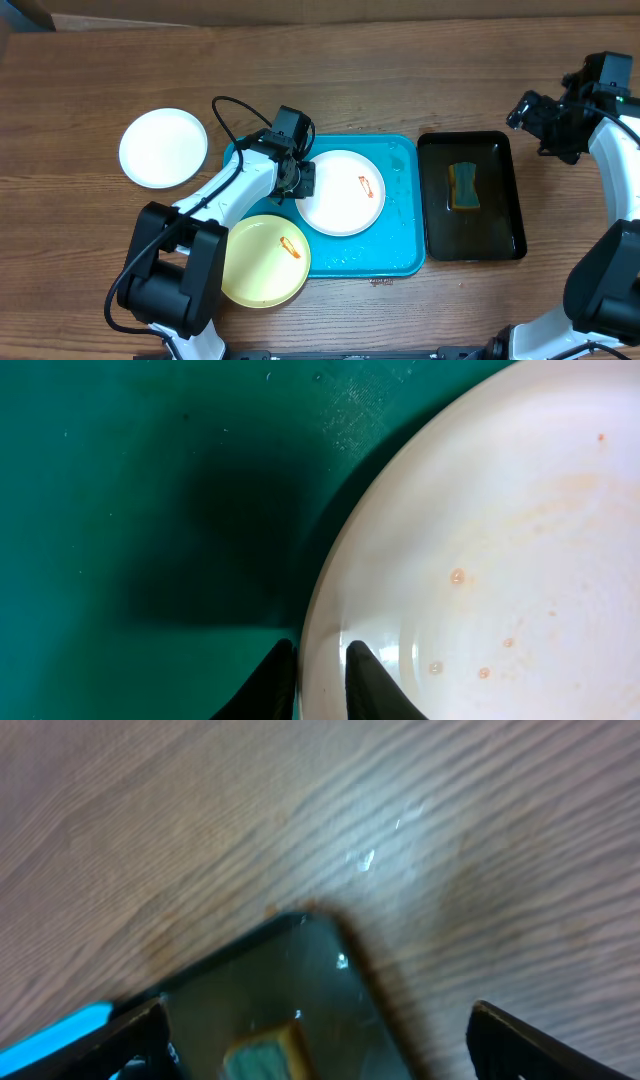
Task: Clean dirty plates on tray and stack at the side
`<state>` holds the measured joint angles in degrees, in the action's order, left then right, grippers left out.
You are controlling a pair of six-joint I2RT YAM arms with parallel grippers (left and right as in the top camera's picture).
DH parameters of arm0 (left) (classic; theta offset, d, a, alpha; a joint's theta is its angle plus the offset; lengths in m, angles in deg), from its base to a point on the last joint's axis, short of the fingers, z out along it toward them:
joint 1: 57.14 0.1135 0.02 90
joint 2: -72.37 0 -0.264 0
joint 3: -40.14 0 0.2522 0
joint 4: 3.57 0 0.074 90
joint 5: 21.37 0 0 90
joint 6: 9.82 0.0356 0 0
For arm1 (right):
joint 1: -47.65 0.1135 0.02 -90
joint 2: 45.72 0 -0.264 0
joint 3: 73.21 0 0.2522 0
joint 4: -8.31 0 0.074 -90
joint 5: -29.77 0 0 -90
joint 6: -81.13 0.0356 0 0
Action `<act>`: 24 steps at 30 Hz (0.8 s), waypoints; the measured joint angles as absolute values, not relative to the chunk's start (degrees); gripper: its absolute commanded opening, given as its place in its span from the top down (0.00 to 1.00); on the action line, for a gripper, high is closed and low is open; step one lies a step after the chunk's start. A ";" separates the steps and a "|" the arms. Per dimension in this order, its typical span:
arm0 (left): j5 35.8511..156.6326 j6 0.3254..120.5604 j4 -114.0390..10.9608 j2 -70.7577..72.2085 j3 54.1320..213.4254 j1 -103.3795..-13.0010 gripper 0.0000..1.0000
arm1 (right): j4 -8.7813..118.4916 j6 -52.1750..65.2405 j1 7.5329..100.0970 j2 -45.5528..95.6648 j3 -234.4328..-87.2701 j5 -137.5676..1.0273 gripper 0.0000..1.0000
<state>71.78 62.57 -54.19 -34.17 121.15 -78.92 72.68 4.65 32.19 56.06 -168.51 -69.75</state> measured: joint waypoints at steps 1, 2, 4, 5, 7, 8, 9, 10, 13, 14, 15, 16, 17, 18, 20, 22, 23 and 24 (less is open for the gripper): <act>71.76 62.55 -54.19 -34.28 121.15 -78.92 0.80 | 73.34 4.65 32.34 56.04 -168.51 -70.23 0.11; 71.78 62.53 -54.19 -34.28 121.15 -78.92 0.80 | 74.01 4.67 32.56 56.04 -168.51 -70.62 0.12; 71.76 62.53 -54.15 -34.30 121.15 -78.92 0.80 | 75.59 4.72 33.43 56.04 -168.51 -70.95 0.12; 71.78 62.53 -54.15 -34.30 121.15 -78.92 0.80 | 76.18 4.63 34.02 56.06 -168.51 -71.06 0.12; 71.76 62.53 -54.19 -34.30 121.15 -78.92 0.80 | 77.79 4.33 35.93 56.04 -168.49 -71.38 0.15; 71.78 62.53 -54.22 -34.30 121.15 -78.92 0.80 | 78.56 4.15 36.97 56.04 -168.49 -71.36 0.15; 71.76 62.53 -54.26 -34.30 121.15 -78.92 0.80 | 79.37 3.91 38.29 56.04 -168.49 -71.10 0.14; 71.78 62.53 -54.41 -34.30 121.15 -78.92 0.80 | 80.50 3.58 39.68 56.04 -168.49 -70.25 0.15; 71.78 62.53 -54.83 -34.30 121.15 -78.92 0.80 | 83.91 3.17 43.31 56.04 -168.49 -67.52 0.16; 71.78 62.53 -54.92 -34.30 121.15 -78.92 0.80 | 84.96 3.12 44.54 56.04 -168.40 -66.69 0.16; 71.78 62.53 -54.98 -34.30 121.15 -78.92 0.80 | 85.73 3.12 45.72 56.04 -168.23 -66.05 0.16; 71.78 62.53 -55.03 -34.30 121.15 -78.92 0.79 | 86.19 3.10 46.70 56.04 -167.92 -65.44 0.16; 71.76 62.53 -55.05 -34.30 121.15 -78.92 0.79 | 86.27 3.12 47.53 56.04 -167.49 -65.05 0.16; 71.76 62.53 -55.03 -34.30 121.15 -78.92 0.79 | 86.17 3.10 48.58 56.04 -166.79 -64.37 0.16; 71.78 62.53 -55.05 -34.30 121.15 -78.92 0.79 | 85.33 3.10 50.07 56.04 -165.39 -63.21 0.16; 71.76 62.53 -55.05 -34.32 121.15 -78.92 0.79 | 83.21 3.10 51.47 56.04 -163.24 -61.31 0.16; 71.76 62.53 -55.05 -34.30 121.15 -78.92 0.79 | 81.84 3.12 51.99 56.04 -162.11 -60.57 0.16; 71.78 62.53 -55.07 -34.32 121.15 -78.92 0.79 | 80.05 3.10 52.38 56.04 -160.84 -59.84 0.16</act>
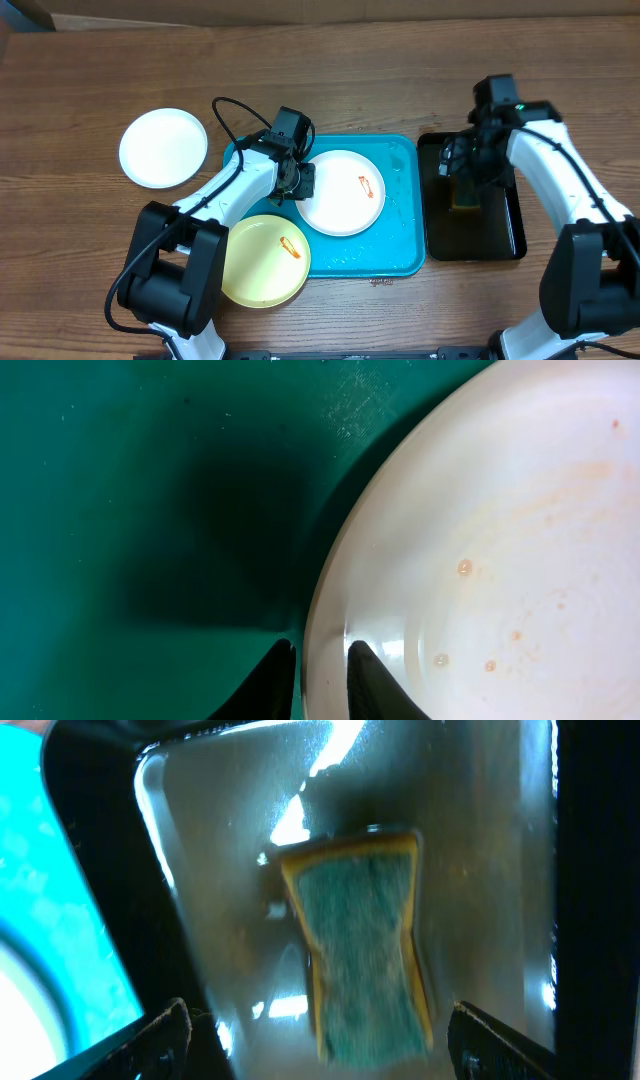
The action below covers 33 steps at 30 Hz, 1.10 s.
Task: Clean dirty plates on tray and stack at the side
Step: 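Grasp the green sponge in the black water tray with the right gripper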
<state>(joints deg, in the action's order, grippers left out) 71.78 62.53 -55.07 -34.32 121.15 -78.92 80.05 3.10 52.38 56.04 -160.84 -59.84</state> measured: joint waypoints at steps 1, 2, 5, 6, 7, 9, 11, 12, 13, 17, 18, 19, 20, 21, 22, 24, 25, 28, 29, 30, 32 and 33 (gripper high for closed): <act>71.78 62.53 -55.07 -34.30 121.15 -78.92 0.79 | 78.14 3.10 52.60 56.06 -159.66 -59.32 0.17; 71.78 62.53 -55.05 -34.30 121.15 -78.92 0.79 | 76.40 3.12 52.67 56.06 -158.70 -58.88 0.17; 71.76 62.53 -55.05 -34.30 121.15 -78.92 0.79 | 71.94 3.14 52.56 56.06 -156.10 -57.77 0.23; 71.78 62.53 -55.07 -34.32 121.15 -78.92 0.79 | 70.76 3.21 52.56 56.06 -155.38 -57.33 0.24; 71.76 62.53 -55.07 -34.32 121.15 -78.92 0.79 | 69.38 3.25 52.56 56.06 -154.50 -56.76 0.24; 71.78 62.53 -55.11 -34.32 121.15 -78.92 0.79 | 66.82 3.10 52.56 56.06 -153.04 -55.87 0.24; 71.76 62.53 -55.11 -34.30 121.15 -78.92 0.79 | 63.74 3.12 52.56 56.06 -151.29 -55.21 0.24; 71.78 62.51 -55.11 -34.32 121.15 -78.92 0.79 | 62.34 3.10 52.56 56.06 -150.35 -54.93 0.24; 71.78 62.53 -55.11 -34.32 121.15 -78.92 0.80 | 61.16 3.10 52.56 56.06 -149.56 -54.80 0.24; 71.78 62.53 -55.20 -34.32 121.15 -78.92 0.79 | 56.48 3.10 52.56 56.06 -146.07 -54.29 0.28; 71.78 62.51 -55.31 -34.32 121.15 -78.92 0.79 | 55.08 3.10 52.56 56.06 -144.99 -54.21 0.38; 71.78 62.53 -55.35 -34.32 121.15 -78.92 0.79 | 53.77 3.19 52.56 56.06 -144.12 -54.07 0.61; 71.76 62.51 -55.40 -34.32 121.15 -78.92 0.79 | 52.70 3.25 52.56 56.06 -143.35 -53.99 0.79; 71.78 62.51 -55.46 -34.32 121.15 -78.92 0.79 | 52.13 2.95 52.56 56.06 -142.79 -53.92 0.95; 71.78 62.53 -55.46 -34.32 121.15 -78.92 0.79 | 51.74 3.01 52.56 56.06 -142.48 -53.81 0.96; 71.78 62.51 -55.48 -34.32 121.15 -78.92 0.79 | 51.35 3.25 52.56 56.06 -142.44 -53.75 0.92; 71.78 62.53 -55.48 -34.32 121.15 -78.92 0.79 | 51.17 3.34 52.54 56.06 -142.44 -53.79 0.60; 71.78 62.51 -55.46 -34.32 121.15 -78.92 0.79 | 51.22 3.12 52.56 56.06 -142.44 -53.83 0.10; 71.76 62.51 -55.48 -34.32 121.15 -78.92 0.79 | 51.22 3.12 52.56 56.06 -142.44 -53.79 0.10; 71.78 62.51 -55.46 -34.32 121.15 -78.92 0.79 | 51.19 3.10 52.56 56.06 -142.44 -53.81 0.10; 71.76 62.51 -55.46 -34.32 121.15 -78.92 0.79 | 51.08 3.01 52.56 56.06 -142.44 -53.77 0.10; 71.78 62.51 -55.46 -34.32 121.15 -78.92 0.79 | 50.87 2.99 52.56 56.06 -142.44 -53.77 0.10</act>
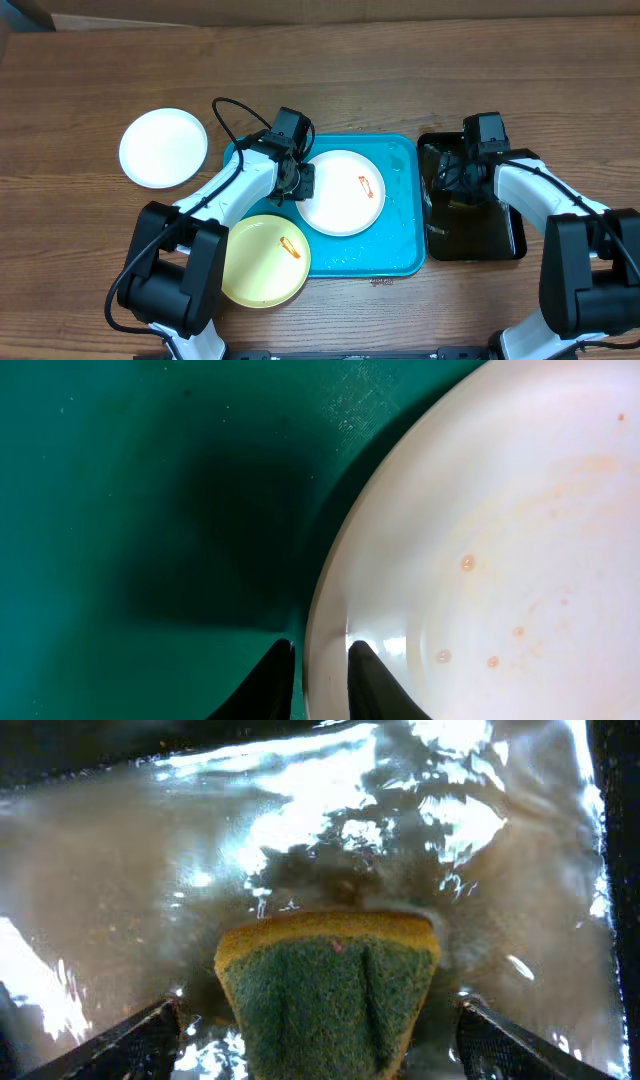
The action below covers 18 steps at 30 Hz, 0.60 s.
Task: Clean dirty plates on tray and stack at the side
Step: 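Grasp the green sponge in the black water tray with the right gripper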
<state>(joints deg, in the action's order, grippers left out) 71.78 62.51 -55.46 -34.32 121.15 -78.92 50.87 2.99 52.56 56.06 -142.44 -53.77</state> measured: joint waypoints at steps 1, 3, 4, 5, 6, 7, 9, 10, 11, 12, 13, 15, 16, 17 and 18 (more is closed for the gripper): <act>71.76 62.51 -55.48 -34.32 121.15 -78.92 0.79 | 50.32 2.97 52.56 56.06 -142.44 -53.79 0.10; 71.78 62.53 -55.46 -34.32 121.15 -78.92 0.79 | 49.55 2.99 52.56 56.06 -142.37 -53.81 0.12; 71.78 62.51 -55.48 -34.32 121.15 -78.92 0.79 | 48.94 2.97 52.56 56.06 -142.33 -53.81 0.16; 71.78 62.51 -55.48 -34.32 121.15 -78.92 0.79 | 48.40 2.99 52.56 56.06 -142.28 -53.81 0.28; 71.78 62.51 -55.46 -34.32 121.15 -78.92 0.79 | 48.02 2.88 52.56 56.06 -142.28 -53.79 0.45; 71.78 62.51 -55.46 -34.32 121.15 -78.92 0.79 | 47.52 3.06 52.56 56.06 -142.28 -53.79 0.74; 71.78 62.51 -55.46 -34.32 121.15 -78.92 0.79 | 47.26 3.06 52.54 56.06 -142.24 -53.79 0.86; 71.78 62.51 -55.48 -34.32 121.15 -78.92 0.79 | 47.37 2.97 52.56 56.06 -142.24 -53.79 0.64; 71.78 62.51 -55.46 -34.32 121.15 -78.92 0.79 | 47.41 3.39 52.56 56.06 -142.24 -53.81 0.28; 71.76 62.51 -55.48 -34.32 121.15 -78.92 0.79 | 47.54 3.30 52.56 56.06 -142.24 -53.81 0.10; 71.78 62.51 -55.48 -34.32 121.15 -78.92 0.79 | 47.74 3.30 52.54 56.06 -142.22 -53.83 0.05; 71.78 62.51 -55.48 -34.32 121.15 -78.92 0.79 | 48.70 3.23 52.56 56.06 -142.22 -53.81 0.04; 71.78 62.51 -55.48 -34.32 121.15 -78.92 0.79 | 49.27 3.01 52.56 56.06 -142.22 -53.83 0.04; 71.78 62.51 -55.48 -34.32 121.15 -78.92 0.79 | 50.01 3.08 52.56 56.06 -142.22 -53.79 0.04; 71.78 62.53 -55.48 -34.30 121.15 -78.92 0.79 | 50.93 3.06 52.56 56.04 -142.24 -53.70 0.05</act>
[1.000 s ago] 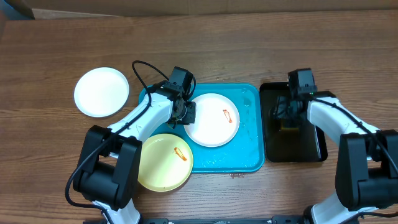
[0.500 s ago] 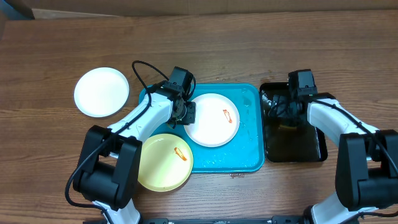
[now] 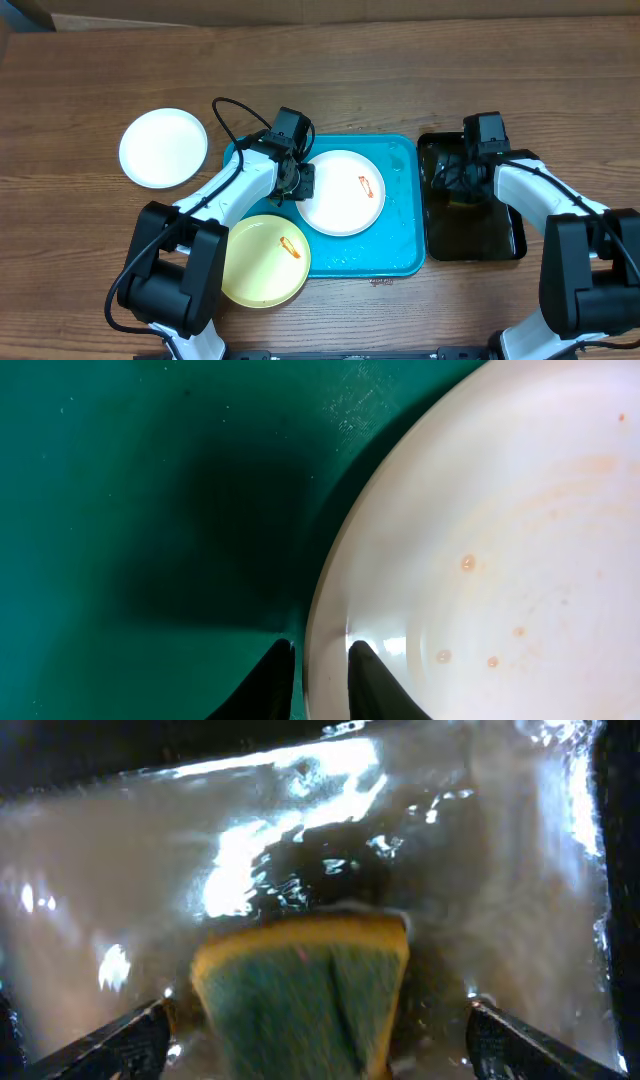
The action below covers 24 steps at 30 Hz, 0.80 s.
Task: Clean dirty plates on tray and stack at the side
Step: 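Grasp the green sponge in the black water tray with the right gripper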
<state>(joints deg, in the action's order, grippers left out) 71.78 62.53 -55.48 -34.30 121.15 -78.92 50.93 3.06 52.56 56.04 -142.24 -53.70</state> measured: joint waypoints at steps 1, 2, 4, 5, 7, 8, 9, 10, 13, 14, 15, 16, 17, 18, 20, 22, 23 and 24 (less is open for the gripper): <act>71.76 62.51 -55.48 -34.32 121.15 -78.92 0.79 | 51.72 2.99 52.56 56.04 -142.24 -53.57 0.08; 71.78 62.51 -55.48 -34.32 121.15 -78.92 0.79 | 52.79 2.93 52.54 56.02 -142.42 -53.59 0.19; 71.76 62.51 -55.48 -34.32 121.15 -78.92 0.79 | 54.56 3.12 52.56 55.91 -142.72 -53.62 0.64; 71.78 62.51 -55.46 -34.32 121.15 -78.92 0.79 | 55.50 3.04 52.56 55.80 -142.83 -53.77 0.86; 71.78 62.51 -55.46 -34.32 121.15 -78.92 0.79 | 56.81 3.08 52.56 55.69 -142.90 -53.99 0.96; 71.78 62.51 -55.46 -34.32 121.15 -78.92 0.78 | 57.25 3.12 52.56 55.67 -142.92 -53.96 0.96; 71.76 62.51 -55.46 -34.32 121.15 -78.92 0.78 | 57.66 3.17 52.56 55.58 -142.92 -53.92 0.58; 71.78 62.51 -55.46 -34.32 121.15 -78.92 0.78 | 57.90 3.19 52.56 55.49 -142.92 -53.88 0.23; 71.76 62.51 -55.48 -34.32 121.15 -78.92 0.78 | 58.41 3.28 52.56 55.47 -142.96 -53.59 0.19; 71.78 62.51 -55.46 -34.32 121.15 -78.92 0.78 | 58.49 3.28 52.49 55.47 -143.09 -53.66 0.19; 71.78 62.51 -55.46 -34.32 121.15 -78.92 0.78 | 58.54 3.23 52.51 55.47 -143.18 -53.66 0.19; 71.76 62.51 -55.46 -34.32 121.15 -78.92 0.78 | 58.58 3.14 52.51 55.47 -143.22 -53.66 0.19; 71.78 62.51 -55.46 -34.32 121.15 -78.92 0.78 | 58.69 3.10 52.51 55.47 -143.29 -53.70 0.21; 71.78 62.51 -55.46 -34.32 121.15 -78.92 0.78 | 58.69 3.12 52.51 55.47 -143.35 -53.77 0.25; 71.78 62.51 -55.44 -34.32 121.15 -78.92 0.78 | 58.67 3.12 52.51 55.49 -143.55 -53.81 0.36; 71.76 62.51 -55.42 -34.32 121.15 -78.92 0.78 | 58.82 3.34 52.51 55.49 -143.86 -53.83 0.41; 71.74 62.51 -55.33 -34.32 121.15 -78.92 0.78 | 59.02 3.30 52.51 55.49 -144.10 -53.86 0.41; 71.74 62.51 -55.18 -34.32 121.15 -78.92 0.78 | 59.19 3.01 52.51 55.49 -144.38 -53.81 0.41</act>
<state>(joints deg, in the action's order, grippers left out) 71.74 62.51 -55.18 -34.32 121.15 -78.92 59.19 3.01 52.51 55.49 -144.38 -53.81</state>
